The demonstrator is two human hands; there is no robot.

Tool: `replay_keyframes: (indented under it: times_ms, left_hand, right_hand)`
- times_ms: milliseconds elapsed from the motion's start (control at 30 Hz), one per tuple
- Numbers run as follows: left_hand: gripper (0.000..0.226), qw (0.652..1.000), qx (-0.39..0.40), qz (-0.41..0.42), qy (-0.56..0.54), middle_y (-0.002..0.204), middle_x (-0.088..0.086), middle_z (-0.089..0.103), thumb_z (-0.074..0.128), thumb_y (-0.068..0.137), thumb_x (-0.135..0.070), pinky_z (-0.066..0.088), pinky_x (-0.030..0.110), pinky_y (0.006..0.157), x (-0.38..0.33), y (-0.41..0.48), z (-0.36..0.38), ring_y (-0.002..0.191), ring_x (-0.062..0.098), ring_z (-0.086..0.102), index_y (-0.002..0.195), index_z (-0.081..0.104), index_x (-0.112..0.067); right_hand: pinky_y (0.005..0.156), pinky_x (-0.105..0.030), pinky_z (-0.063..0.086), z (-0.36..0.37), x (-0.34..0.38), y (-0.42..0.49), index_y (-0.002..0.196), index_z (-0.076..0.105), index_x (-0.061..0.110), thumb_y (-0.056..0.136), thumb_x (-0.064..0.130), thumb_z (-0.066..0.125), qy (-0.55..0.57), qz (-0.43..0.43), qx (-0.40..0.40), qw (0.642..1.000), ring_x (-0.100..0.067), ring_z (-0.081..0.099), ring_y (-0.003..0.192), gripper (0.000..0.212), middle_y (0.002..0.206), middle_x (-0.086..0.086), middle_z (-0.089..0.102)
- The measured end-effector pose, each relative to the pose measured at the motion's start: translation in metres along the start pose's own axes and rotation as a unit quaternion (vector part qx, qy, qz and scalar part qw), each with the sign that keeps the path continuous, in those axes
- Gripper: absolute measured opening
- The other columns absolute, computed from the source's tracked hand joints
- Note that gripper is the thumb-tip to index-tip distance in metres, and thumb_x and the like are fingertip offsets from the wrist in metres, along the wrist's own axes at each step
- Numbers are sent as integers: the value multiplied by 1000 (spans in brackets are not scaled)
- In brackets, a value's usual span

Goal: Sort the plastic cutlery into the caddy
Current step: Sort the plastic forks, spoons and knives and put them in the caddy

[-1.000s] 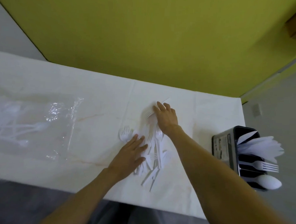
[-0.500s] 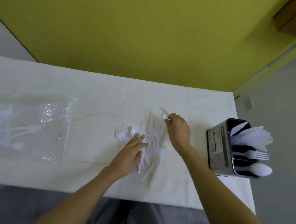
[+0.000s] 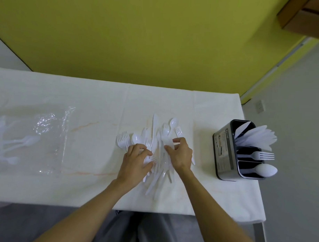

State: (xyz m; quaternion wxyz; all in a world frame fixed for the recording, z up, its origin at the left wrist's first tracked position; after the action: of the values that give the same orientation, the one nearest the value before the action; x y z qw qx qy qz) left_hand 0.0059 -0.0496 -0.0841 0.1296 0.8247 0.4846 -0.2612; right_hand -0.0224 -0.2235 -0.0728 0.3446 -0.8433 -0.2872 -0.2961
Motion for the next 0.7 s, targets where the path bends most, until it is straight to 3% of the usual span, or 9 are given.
replay_keyframes:
  times_ms: [267, 433, 533, 633, 700]
  left_hand:
    - [22, 1000, 18, -8, 21, 121, -3, 54, 77, 76, -32, 34, 29, 94, -9, -2, 3, 119, 19, 44, 94, 72, -20]
    - [6, 999, 15, -37, 21, 121, -2, 55, 76, 77, -25, 35, 30, 93, -11, 0, 5, 119, 20, 42, 79, 73, -20]
    - [3, 999, 9, -42, 6, 121, -1, 54, 75, 77, -19, 38, 31, 96, -13, 1, 5, 120, 20, 40, 77, 72, -19]
    - [8, 999, -7, -47, -8, 121, 2, 51, 73, 78, -12, 32, 25, 99, -10, -1, 3, 121, 21, 37, 85, 70, -16]
    - [11, 999, -8, -44, -7, 122, 2, 49, 72, 78, -13, 35, 29, 102, -6, -3, 1, 121, 21, 35, 89, 69, -16]
  right_hand:
    - [67, -27, 45, -41, -17, 18, 107, 60, 9, 90, 26, 69, -4, 2, -89, 996, -21, 61, 79, 25, 88, -4, 63]
    - [82, -28, 48, -37, -10, 13, 115, 60, 13, 89, 22, 69, -28, -93, -135, 986, -18, 56, 99, 30, 108, 1, 60]
    - [74, -32, 52, -27, -6, 4, 99, 63, 16, 92, 31, 64, -109, -99, -65, 987, -18, 61, 87, 16, 92, 3, 63]
    - [72, -33, 51, -18, -11, -2, 89, 61, 16, 88, 47, 64, -172, -26, 38, 984, -19, 62, 78, 32, 80, 3, 62]
    - [73, -35, 53, -14, -15, -3, 86, 60, 16, 83, 54, 68, -152, 3, 68, 986, -19, 63, 77, 39, 79, 3, 63]
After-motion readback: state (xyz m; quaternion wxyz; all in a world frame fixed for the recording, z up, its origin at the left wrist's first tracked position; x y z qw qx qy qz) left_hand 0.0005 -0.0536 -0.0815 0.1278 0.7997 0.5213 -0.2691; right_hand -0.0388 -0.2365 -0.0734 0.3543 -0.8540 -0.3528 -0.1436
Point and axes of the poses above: each hand's wrist, its own y-axis towards the middle knuckle, its own z-axis out of the palm, x = y × z, the point moved 2 cm from there along y, towards the middle knuckle
